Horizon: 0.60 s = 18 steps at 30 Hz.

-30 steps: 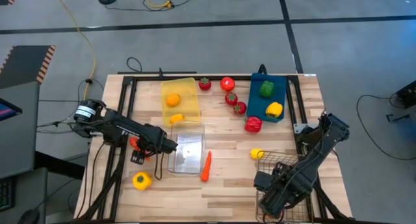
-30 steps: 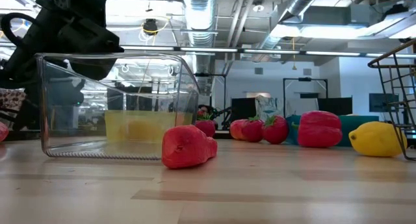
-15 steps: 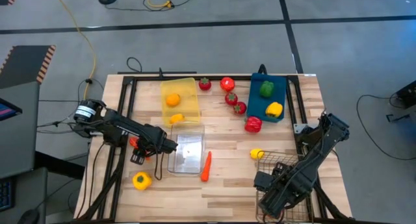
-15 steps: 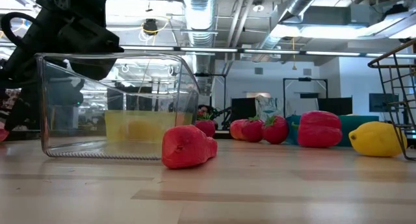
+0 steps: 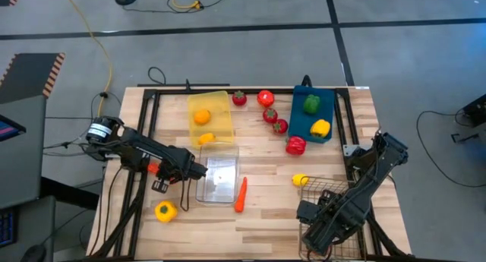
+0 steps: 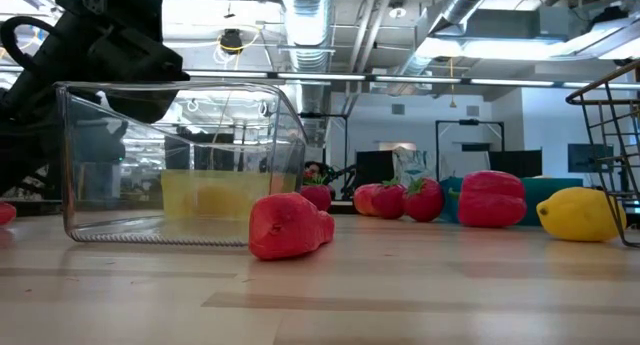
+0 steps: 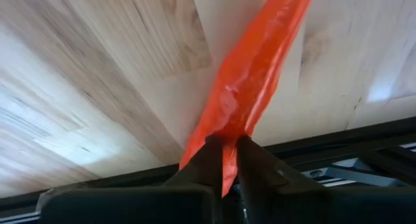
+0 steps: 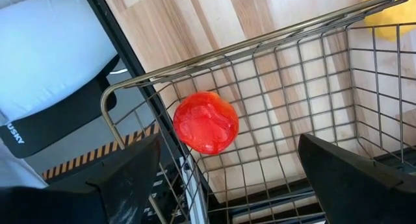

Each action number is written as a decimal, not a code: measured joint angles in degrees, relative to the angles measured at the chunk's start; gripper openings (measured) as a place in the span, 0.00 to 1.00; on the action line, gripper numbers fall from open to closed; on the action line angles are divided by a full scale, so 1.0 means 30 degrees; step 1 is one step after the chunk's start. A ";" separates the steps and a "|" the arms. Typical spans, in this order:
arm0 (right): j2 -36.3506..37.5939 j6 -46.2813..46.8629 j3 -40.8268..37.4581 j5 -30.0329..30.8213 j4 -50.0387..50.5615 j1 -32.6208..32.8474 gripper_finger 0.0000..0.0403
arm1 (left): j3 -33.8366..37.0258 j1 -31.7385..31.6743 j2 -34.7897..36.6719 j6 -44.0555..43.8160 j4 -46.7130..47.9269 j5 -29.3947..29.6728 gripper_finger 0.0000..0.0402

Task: Sort produce into baskets
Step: Put the left orange carrot into the transparent bin

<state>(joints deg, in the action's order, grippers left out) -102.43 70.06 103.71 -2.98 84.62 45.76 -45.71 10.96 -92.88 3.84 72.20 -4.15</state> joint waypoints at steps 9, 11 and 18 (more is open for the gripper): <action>0.0000 -0.0006 0.0003 0.0000 0.0000 0.0000 0.98 | -0.0110 0.0000 0.0007 -0.0015 0.0044 0.0188 0.00; 0.0000 -0.0001 0.0003 0.0000 0.0000 0.0000 0.98 | -0.0240 -0.0007 0.0007 -0.0015 -0.0010 0.0217 0.00; 0.0000 0.0001 0.0003 -0.0004 -0.0007 0.0000 0.98 | -0.0607 -0.0007 0.0007 -0.0031 -0.0096 0.0284 0.00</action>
<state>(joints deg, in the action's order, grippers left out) -102.43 70.06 103.72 -3.00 84.60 45.76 -47.53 10.94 -92.86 3.74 71.92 -3.29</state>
